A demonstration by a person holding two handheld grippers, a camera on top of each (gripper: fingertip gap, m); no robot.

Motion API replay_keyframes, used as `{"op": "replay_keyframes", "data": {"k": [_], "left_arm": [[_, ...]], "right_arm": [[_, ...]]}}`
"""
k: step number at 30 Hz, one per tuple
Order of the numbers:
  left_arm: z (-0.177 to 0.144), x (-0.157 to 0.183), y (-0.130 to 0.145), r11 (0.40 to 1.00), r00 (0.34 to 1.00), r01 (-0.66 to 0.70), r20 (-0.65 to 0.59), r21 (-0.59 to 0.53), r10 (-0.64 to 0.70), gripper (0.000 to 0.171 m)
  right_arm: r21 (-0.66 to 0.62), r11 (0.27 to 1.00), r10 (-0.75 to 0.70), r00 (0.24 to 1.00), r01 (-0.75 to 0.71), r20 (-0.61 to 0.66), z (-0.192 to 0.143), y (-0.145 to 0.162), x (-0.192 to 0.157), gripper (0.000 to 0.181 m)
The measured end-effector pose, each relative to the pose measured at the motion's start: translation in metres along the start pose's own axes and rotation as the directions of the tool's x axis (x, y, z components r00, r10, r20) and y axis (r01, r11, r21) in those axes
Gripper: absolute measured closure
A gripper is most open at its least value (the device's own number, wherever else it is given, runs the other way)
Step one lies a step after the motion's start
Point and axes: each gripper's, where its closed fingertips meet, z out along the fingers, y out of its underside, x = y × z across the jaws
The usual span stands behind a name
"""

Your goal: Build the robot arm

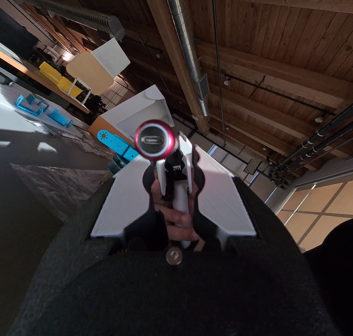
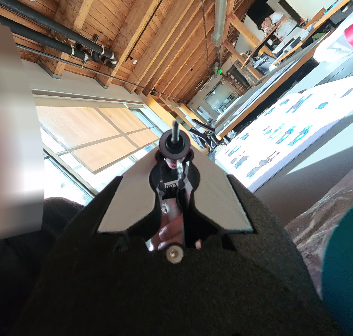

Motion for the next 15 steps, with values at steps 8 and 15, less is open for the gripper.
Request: {"op": "replay_keyframes", "data": {"k": [8, 15], "left_arm": [[-0.009, -0.006, -0.004, 0.997, 0.996, -0.076, 0.057, 0.012, 0.075, 0.152], [-0.012, 0.008, -0.002, 0.992, 0.992, -0.127, -0.019, -0.028, 0.126, 0.151]], "right_arm": [[-0.119, 0.991, -0.065, 0.997, 0.060, -0.040, 0.006, 0.017, 0.003, 0.157], [-0.148, 0.984, -0.094, 0.995, 0.095, 0.015, -0.003, 0.019, -0.009, 0.160]]}}
